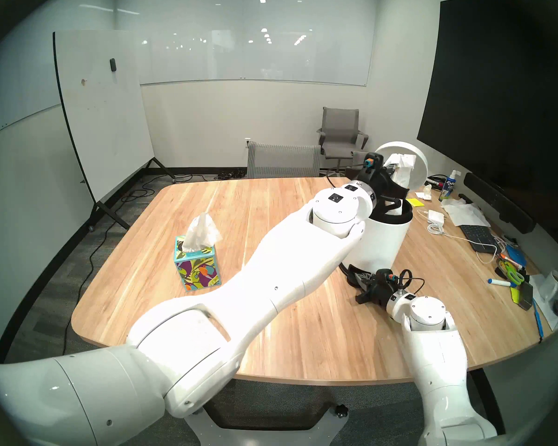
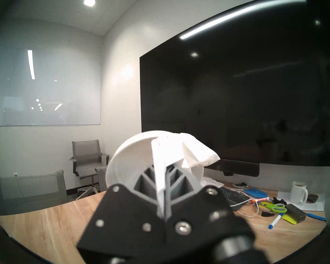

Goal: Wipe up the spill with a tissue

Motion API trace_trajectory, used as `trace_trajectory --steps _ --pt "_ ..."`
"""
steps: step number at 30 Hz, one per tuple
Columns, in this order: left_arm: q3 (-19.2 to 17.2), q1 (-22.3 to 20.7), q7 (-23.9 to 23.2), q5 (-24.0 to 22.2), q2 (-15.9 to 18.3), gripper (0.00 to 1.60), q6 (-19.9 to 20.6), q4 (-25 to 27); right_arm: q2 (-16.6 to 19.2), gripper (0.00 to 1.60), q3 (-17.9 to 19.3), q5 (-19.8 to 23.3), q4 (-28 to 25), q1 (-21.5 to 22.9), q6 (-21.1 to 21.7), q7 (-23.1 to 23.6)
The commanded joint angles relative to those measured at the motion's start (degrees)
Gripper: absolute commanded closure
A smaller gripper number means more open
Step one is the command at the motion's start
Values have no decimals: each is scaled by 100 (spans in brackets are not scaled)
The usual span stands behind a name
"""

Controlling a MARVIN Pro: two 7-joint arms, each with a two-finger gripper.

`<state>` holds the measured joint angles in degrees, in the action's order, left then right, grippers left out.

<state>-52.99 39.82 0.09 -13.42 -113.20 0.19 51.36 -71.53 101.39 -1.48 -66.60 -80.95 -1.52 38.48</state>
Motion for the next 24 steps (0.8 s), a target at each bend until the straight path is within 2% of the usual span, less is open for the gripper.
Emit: trace_trajectory --steps 1,5,10,24 --pt "-76 -437 -14 -57 -180 160 -117 -4 -4 160 -137 -187 418 -330 279 -18" --pt "-6 -369 -30 -53 -180 160 -197 -129 3 160 -152 -202 435 -319 310 -26" --pt "262 -71 -40 -5 -180 160 -370 -459 11 160 -167 -203 441 -314 326 -32" --pt "416 31 -50 18 -180 160 -768 -1131 25 160 -189 -201 449 -308 343 -40"
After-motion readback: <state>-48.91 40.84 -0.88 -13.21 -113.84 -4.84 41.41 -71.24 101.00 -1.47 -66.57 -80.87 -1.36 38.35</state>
